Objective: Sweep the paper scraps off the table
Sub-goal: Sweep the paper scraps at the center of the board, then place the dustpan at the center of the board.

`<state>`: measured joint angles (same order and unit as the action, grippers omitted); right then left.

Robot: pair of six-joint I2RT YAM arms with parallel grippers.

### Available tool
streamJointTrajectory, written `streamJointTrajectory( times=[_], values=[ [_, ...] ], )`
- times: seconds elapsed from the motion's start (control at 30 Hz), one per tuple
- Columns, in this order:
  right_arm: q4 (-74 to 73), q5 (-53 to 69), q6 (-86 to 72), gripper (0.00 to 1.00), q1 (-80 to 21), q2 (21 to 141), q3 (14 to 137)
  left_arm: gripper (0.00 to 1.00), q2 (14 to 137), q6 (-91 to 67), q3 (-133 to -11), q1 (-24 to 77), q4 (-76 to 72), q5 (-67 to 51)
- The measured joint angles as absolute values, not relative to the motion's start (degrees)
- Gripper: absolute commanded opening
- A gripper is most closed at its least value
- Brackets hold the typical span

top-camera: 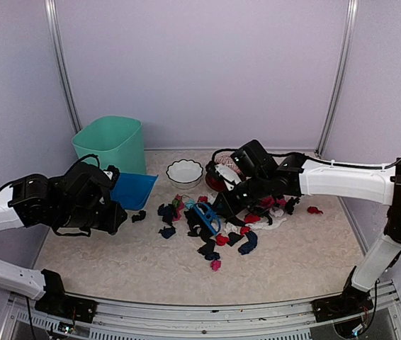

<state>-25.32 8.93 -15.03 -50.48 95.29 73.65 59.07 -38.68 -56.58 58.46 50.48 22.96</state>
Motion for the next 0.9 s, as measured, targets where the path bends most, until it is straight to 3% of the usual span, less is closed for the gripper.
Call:
streamJointTrajectory(
  times=[0.23,0.6,0.9],
  values=[
    [-22.8,8.0,-17.8,0.0,-50.2,87.4,70.6,0.0,57.5,-38.6,-55.2,61.4,50.0,19.7],
    [-21.0,3.3,-20.2,0.0,-48.7,79.5,64.7,0.0,58.0,-43.7,-50.4,74.7,48.9,17.2],
    [-21.0,1.5,-21.0,0.0,-48.6,76.8,60.9,0.0,66.9,-47.2,-46.8,81.7,45.9,15.9]
  ],
)
